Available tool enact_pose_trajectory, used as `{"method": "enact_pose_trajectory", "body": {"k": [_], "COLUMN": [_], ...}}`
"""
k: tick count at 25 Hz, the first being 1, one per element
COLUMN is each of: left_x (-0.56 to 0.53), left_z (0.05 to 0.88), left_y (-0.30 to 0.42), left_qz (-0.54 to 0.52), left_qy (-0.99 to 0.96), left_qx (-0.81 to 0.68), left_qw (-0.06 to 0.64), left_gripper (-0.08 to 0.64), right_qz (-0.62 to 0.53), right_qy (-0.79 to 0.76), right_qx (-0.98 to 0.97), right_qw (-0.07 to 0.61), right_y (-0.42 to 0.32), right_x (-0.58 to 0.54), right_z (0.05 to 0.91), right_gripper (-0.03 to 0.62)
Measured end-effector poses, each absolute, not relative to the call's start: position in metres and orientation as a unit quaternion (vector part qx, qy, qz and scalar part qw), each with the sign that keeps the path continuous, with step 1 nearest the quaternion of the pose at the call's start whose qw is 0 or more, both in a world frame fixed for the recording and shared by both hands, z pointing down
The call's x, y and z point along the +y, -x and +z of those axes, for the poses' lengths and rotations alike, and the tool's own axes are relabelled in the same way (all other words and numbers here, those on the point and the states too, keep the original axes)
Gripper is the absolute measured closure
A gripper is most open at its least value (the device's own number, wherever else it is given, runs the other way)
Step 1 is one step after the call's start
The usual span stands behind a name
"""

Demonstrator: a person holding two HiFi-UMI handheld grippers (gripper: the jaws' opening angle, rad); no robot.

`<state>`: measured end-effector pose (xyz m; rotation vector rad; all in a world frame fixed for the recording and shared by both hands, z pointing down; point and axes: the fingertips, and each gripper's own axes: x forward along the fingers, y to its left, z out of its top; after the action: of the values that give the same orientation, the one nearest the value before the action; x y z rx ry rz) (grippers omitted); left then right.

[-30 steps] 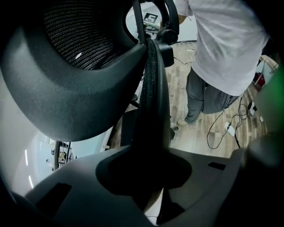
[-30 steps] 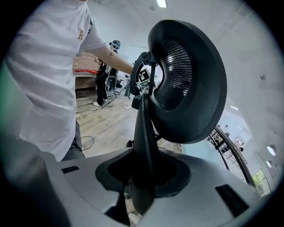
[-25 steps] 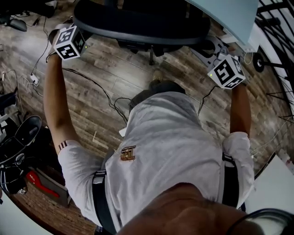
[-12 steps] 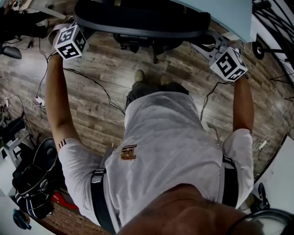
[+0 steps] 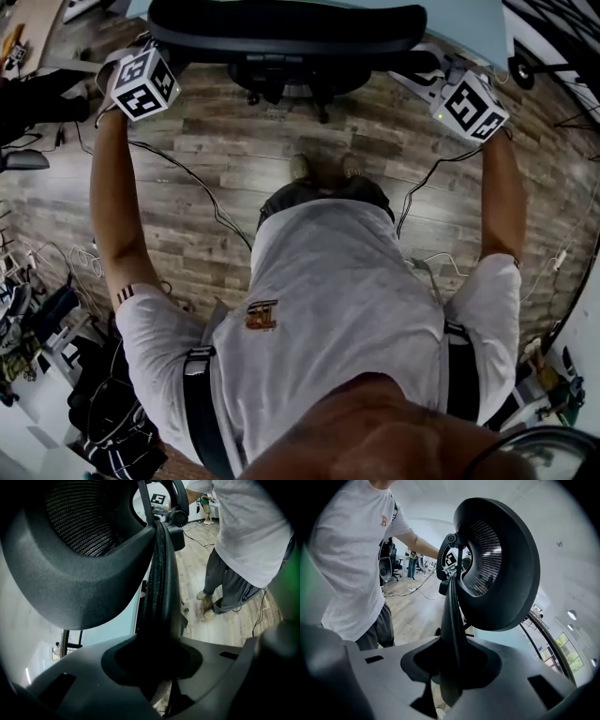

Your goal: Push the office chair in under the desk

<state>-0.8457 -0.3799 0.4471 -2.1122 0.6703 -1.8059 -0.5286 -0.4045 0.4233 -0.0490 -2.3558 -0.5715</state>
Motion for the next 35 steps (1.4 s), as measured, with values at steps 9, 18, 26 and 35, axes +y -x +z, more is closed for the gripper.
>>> {"method": "enact_pose_trajectory", "body": {"k": [9,18,26,35], "left_x": [-0.430,-0.463,-0.473,-0.476], "left_z": [0.449,0.447,0.443,0.432], "left_y": [0.877,0.887,0.888,0.894], "left_qz": [-0.626,-0.622,-0.621,-0.589], "left_qy": [0.736,0.739,0.739,0.727], "left_qx": [0.206,0.198,0.199,0.296], "left_qw": [0.153,0.164,0.169,0.191], "left_gripper": [0.434,0.434,0.430,0.302], "right_qz": [-0.210,-0.203,-0.204,-0.234], "right_qy": [-0.008,-0.027,-0.032,-0.088], "right_qx": [-0.911,-0.911,-0.912,-0.894], "right_qw": [0.355,0.357,0.355,0.373], "right_y": [0.559,0.570,0.571,0.562], "right_x": [-0.435,-0.458,-0.463,-0.473], "right_z": [0.424,0.423,0.418,0.421], "right_gripper": [0.468,0.466,0.465,0.380]}}
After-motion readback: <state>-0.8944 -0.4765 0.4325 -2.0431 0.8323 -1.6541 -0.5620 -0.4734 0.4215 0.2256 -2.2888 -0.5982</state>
